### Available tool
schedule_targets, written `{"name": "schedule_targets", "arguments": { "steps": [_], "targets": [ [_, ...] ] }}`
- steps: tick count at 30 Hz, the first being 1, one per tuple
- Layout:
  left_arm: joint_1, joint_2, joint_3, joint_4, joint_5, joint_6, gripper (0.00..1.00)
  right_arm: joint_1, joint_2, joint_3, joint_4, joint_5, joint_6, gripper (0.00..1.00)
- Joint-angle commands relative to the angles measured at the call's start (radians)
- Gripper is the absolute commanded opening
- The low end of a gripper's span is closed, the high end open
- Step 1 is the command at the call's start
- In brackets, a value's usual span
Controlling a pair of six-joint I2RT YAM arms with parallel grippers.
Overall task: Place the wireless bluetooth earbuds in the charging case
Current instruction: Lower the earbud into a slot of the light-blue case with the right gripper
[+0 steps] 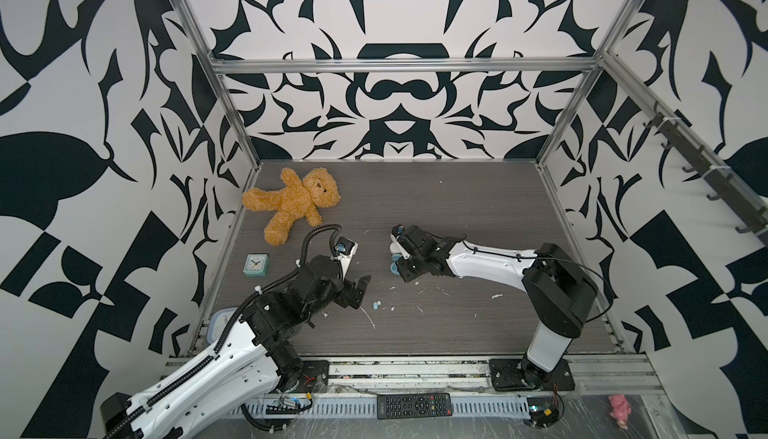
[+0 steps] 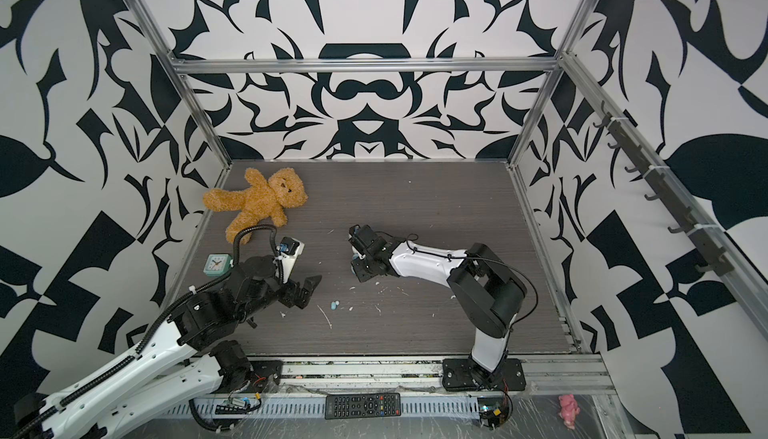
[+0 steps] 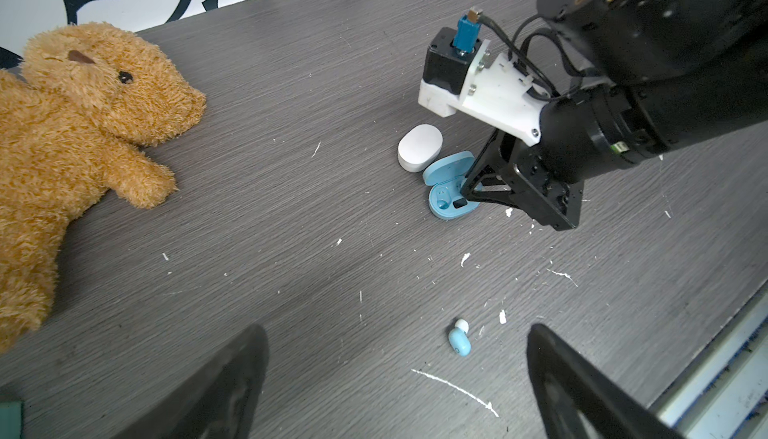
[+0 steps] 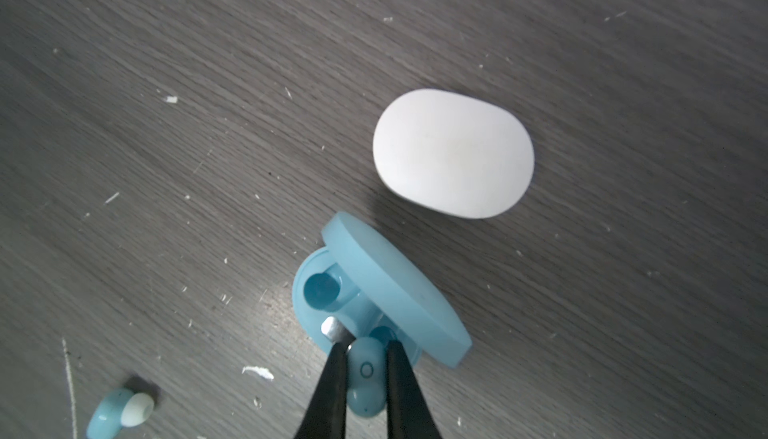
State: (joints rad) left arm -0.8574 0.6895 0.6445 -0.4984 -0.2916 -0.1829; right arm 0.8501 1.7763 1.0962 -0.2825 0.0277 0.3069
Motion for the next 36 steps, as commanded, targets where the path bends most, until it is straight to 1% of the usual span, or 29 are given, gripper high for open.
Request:
{"name": "schedule_targets", "arguments": {
  "steps": [1, 36],
  "targets": [
    [0.005, 0.004, -0.012, -0.009, 0.020, 0.002, 0.99, -0.005, -0.011, 0.042, 0.018, 0.022, -0.024, 0.00],
    [0.005, 0.004, -0.013, -0.009, 0.043, 0.004, 0.99, -0.005, 0.029, 0.027, 0.020, 0.032, -0.029, 0.00]
  ]
}}
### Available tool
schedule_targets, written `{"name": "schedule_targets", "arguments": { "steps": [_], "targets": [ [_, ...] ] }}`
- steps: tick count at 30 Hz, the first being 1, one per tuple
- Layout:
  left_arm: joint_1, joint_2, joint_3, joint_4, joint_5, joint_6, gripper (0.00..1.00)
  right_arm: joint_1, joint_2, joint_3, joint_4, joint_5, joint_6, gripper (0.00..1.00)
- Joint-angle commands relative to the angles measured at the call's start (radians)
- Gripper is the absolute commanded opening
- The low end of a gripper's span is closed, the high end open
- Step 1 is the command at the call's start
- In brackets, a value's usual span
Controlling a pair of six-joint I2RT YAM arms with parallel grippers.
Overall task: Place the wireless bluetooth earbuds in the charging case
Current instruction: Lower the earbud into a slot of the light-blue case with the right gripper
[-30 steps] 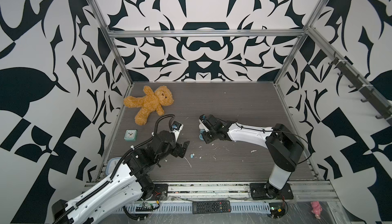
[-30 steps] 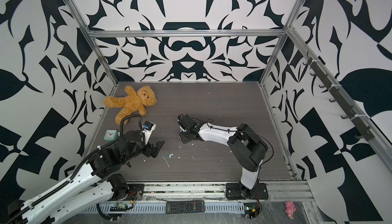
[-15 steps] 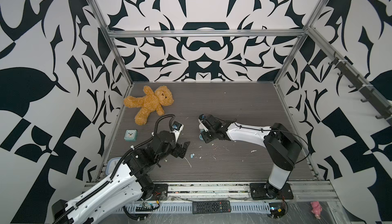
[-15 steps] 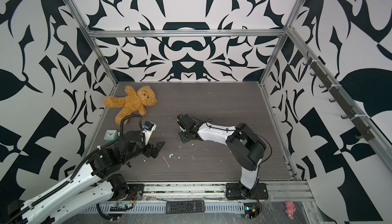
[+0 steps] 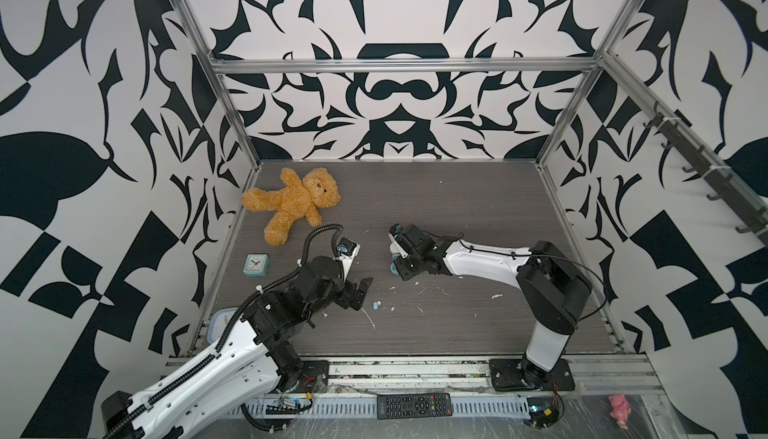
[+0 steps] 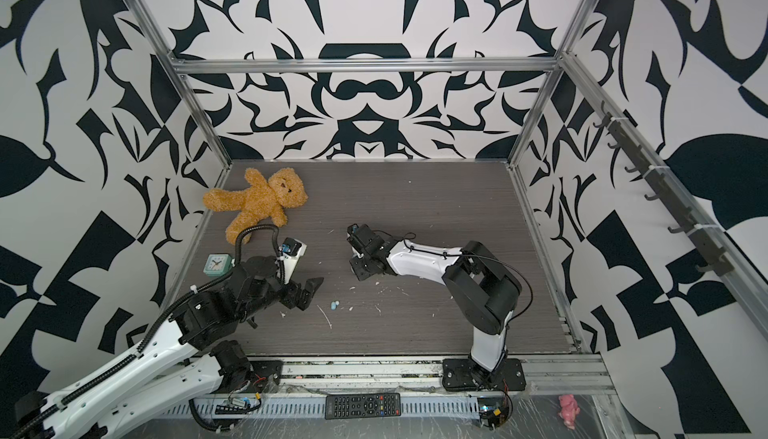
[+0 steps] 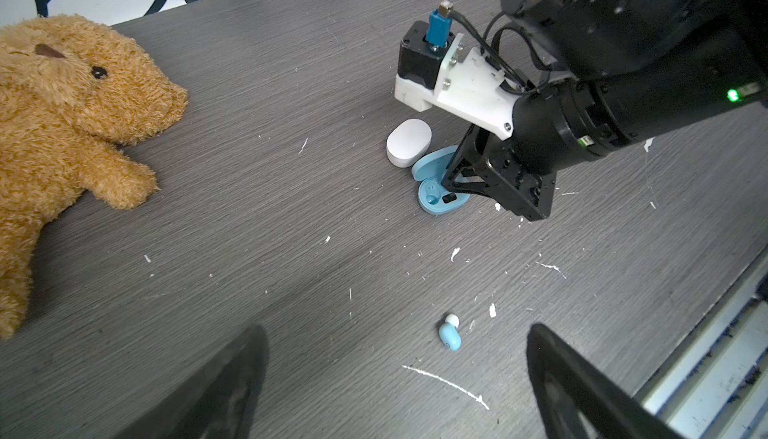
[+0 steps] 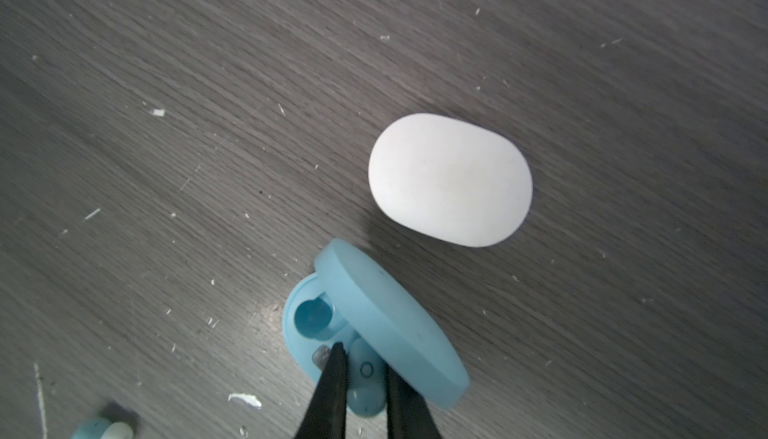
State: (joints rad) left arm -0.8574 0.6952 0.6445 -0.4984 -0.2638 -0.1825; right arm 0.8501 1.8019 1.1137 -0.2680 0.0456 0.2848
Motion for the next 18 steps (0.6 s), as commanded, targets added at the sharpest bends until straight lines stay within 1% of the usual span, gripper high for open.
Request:
{"name": "schedule_targets", "arguments": {
  "steps": [1, 18],
  "targets": [
    [0.004, -0.002, -0.013, -0.009, 0.014, 0.003, 0.99, -0.005, 0.004, 0.009, 0.006, 0.014, -0.007, 0.00],
    [0.005, -0.005, -0.013, -0.008, 0.021, 0.006, 0.99, -0.005, 0.010, -0.004, 0.007, 0.009, 0.001, 0.00]
  ]
}}
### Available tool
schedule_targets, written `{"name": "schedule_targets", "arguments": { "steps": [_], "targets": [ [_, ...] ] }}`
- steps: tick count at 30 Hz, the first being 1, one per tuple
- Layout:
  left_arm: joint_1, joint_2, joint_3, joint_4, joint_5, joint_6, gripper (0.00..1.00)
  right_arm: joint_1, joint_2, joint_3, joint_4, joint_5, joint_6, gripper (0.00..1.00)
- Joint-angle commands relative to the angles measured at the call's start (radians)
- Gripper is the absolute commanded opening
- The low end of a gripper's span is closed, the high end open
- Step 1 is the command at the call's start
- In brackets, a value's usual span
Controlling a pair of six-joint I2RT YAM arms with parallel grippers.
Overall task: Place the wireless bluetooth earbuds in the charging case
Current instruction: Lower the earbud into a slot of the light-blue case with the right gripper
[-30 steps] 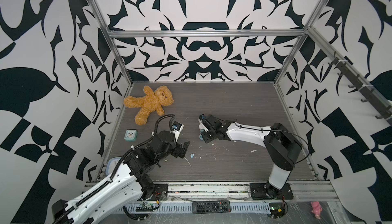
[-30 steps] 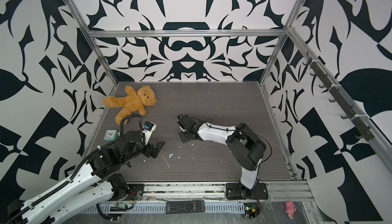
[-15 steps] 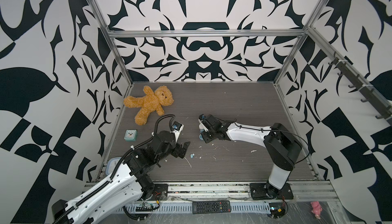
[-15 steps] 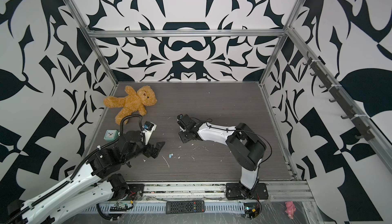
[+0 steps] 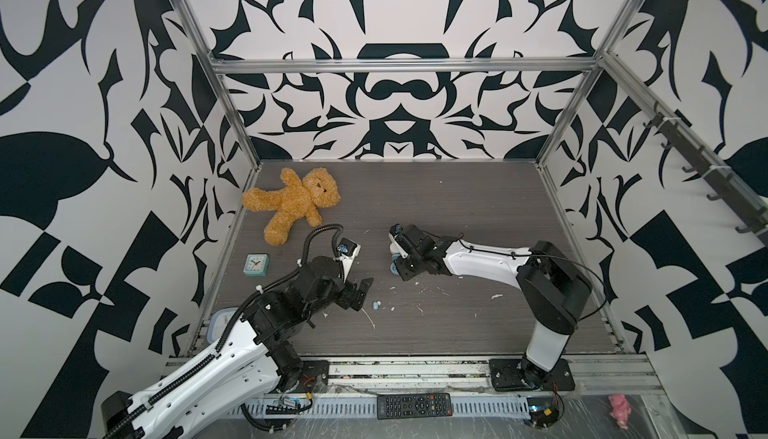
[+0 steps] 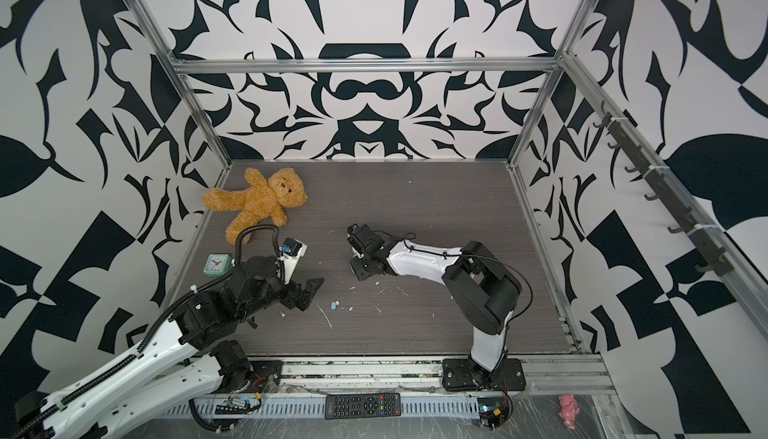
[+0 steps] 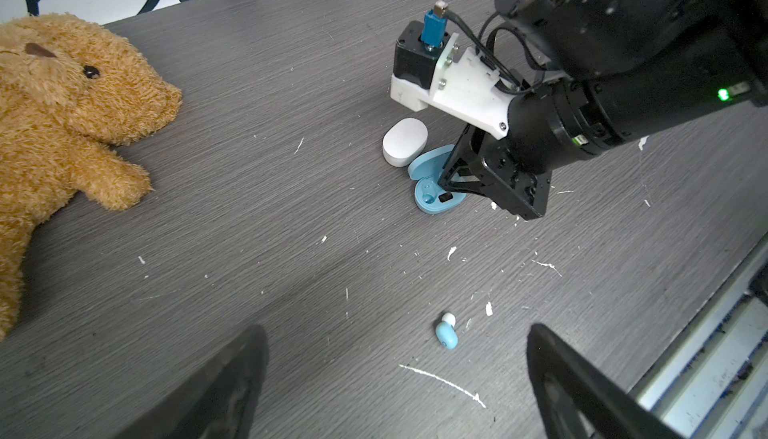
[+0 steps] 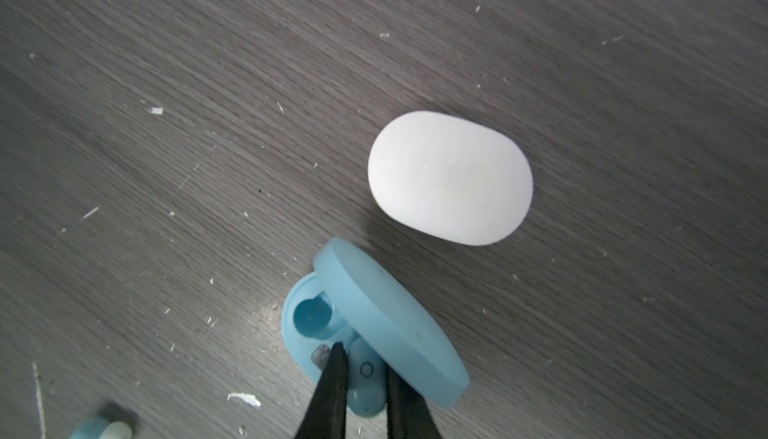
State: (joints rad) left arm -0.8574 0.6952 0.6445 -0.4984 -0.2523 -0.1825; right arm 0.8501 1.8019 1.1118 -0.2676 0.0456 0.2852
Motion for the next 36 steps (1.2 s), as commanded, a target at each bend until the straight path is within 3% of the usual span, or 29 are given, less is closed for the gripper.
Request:
{"name": "schedule_targets", "arguments": {
  "steps": [1, 25, 36],
  "targets": [
    [0.005, -0.004, -0.013, -0.008, 0.010, 0.005, 0.99, -0.005, 0.010, -0.002, 0.007, 0.008, 0.002, 0.00],
    [0.004, -0.004, -0.013, -0.008, 0.017, 0.006, 0.99, -0.006, 0.014, -0.008, -0.001, 0.008, 0.011, 0.00],
    [0.004, -0.005, -0.014, -0.009, 0.022, 0.006, 0.99, -0.005, 0.013, 0.003, -0.015, 0.011, 0.016, 0.07]
  ]
}}
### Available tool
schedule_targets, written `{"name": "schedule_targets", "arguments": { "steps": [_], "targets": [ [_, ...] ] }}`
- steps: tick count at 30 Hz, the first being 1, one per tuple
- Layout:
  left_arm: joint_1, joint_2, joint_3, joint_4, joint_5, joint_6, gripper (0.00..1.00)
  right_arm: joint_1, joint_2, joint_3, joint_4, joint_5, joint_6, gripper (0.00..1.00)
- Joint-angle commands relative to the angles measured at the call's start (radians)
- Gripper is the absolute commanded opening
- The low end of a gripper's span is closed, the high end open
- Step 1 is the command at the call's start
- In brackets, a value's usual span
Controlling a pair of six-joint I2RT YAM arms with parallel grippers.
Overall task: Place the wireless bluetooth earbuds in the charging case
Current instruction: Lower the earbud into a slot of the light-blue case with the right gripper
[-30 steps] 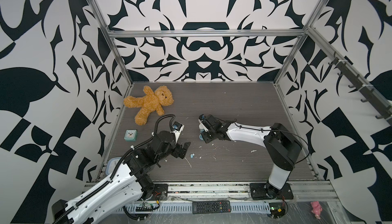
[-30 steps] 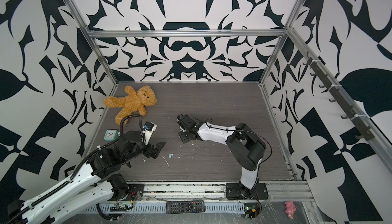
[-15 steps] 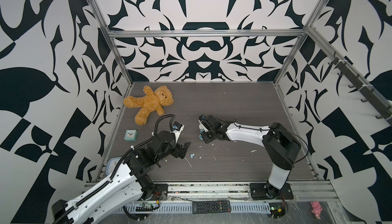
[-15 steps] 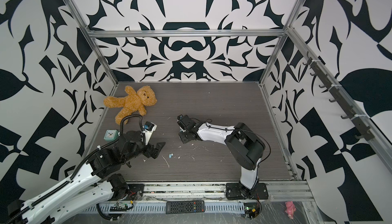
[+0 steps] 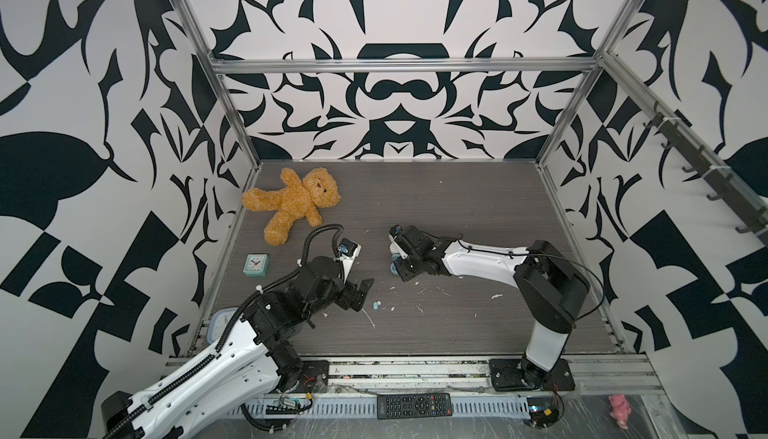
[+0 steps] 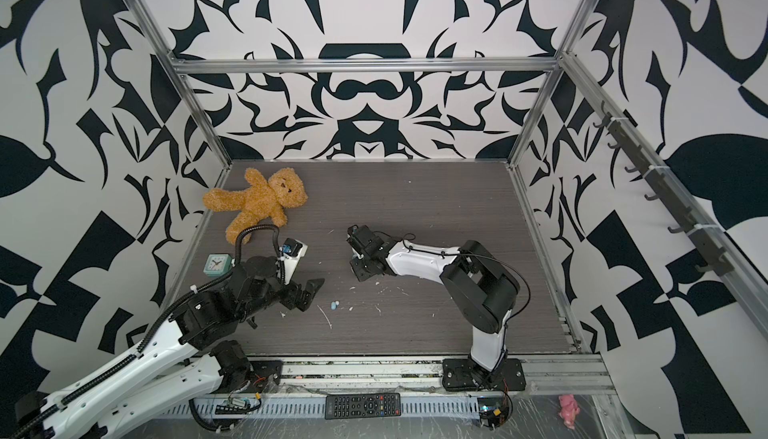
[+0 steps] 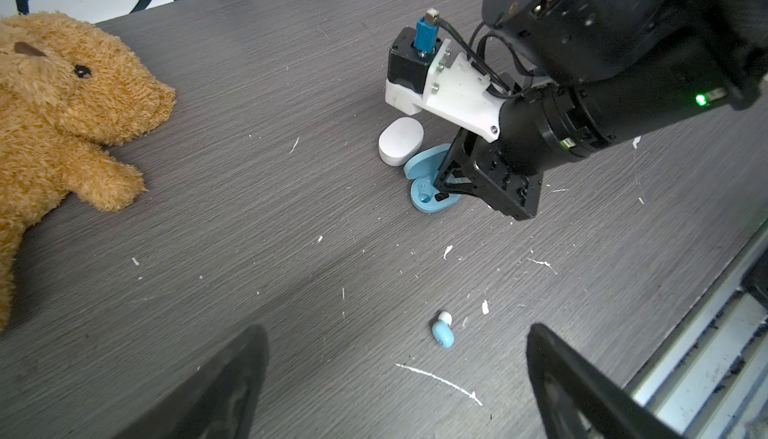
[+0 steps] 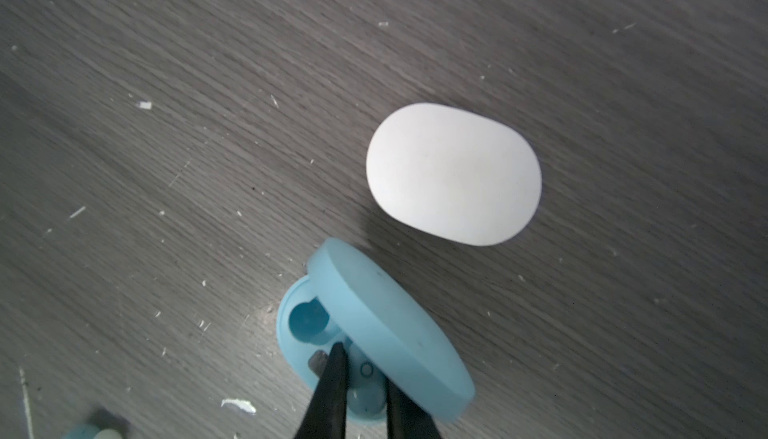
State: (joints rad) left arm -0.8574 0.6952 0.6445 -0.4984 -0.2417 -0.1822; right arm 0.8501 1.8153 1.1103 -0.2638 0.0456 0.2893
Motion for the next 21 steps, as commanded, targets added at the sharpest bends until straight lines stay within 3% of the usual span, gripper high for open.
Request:
{"name": "schedule_targets", "arguments": {
  "steps": [1, 21],
  "targets": [
    [0.004, -0.006, -0.013, -0.009, 0.011, 0.006, 0.99, -0.005, -0.002, 0.005, -0.018, 0.012, 0.011, 0.08],
    [0.005, -0.003, -0.014, -0.009, 0.016, 0.007, 0.99, -0.005, -0.008, 0.019, -0.041, 0.020, 0.017, 0.21]
  ]
}}
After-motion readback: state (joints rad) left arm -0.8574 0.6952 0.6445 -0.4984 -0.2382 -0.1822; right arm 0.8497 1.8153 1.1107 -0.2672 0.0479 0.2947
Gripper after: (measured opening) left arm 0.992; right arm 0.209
